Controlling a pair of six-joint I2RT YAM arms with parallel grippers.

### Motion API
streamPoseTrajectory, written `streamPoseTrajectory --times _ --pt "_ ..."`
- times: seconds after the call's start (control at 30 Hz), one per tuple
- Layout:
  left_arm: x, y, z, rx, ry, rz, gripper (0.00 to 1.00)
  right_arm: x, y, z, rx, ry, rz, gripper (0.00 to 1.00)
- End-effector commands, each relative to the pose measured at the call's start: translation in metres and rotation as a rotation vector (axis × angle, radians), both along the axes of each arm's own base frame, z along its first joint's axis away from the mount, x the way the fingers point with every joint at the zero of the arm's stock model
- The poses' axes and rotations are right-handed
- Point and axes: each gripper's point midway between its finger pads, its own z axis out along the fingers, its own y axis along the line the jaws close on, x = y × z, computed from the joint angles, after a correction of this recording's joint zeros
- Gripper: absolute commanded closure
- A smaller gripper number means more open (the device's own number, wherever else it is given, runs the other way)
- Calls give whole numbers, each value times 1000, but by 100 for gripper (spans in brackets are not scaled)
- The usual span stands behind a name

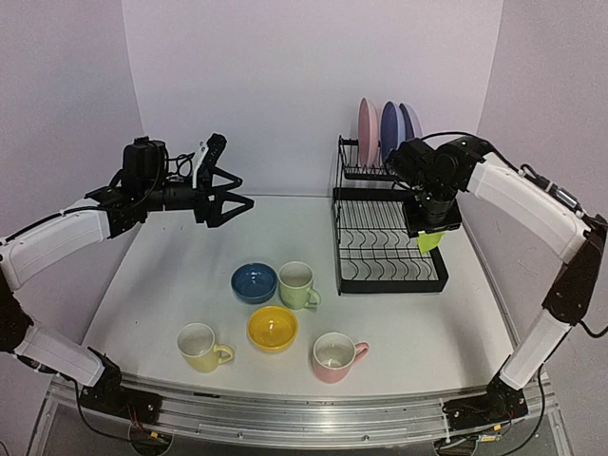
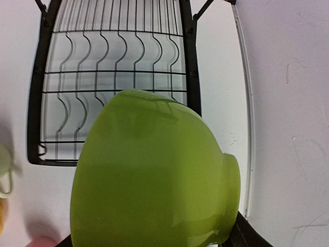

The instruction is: Load the mixed dishes into the dish rack

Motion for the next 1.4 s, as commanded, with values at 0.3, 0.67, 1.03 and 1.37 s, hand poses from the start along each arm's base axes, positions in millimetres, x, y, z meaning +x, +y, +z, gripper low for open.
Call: streamPoseTrajectory --times 0.3,0.67,1.03,1.37 --pt "-1 10 -19 57 -17 47 15 59 -35 -67 -205 116 56 100" --pt "1 7 -32 65 0 42 14 57 -43 -119 -135 205 52 100" --pt "0 8 -33 63 7 41 14 67 -49 -144 -156 255 68 100" --pt "1 9 -30 70 -6 49 14 70 -52 -160 -91 288 22 100"
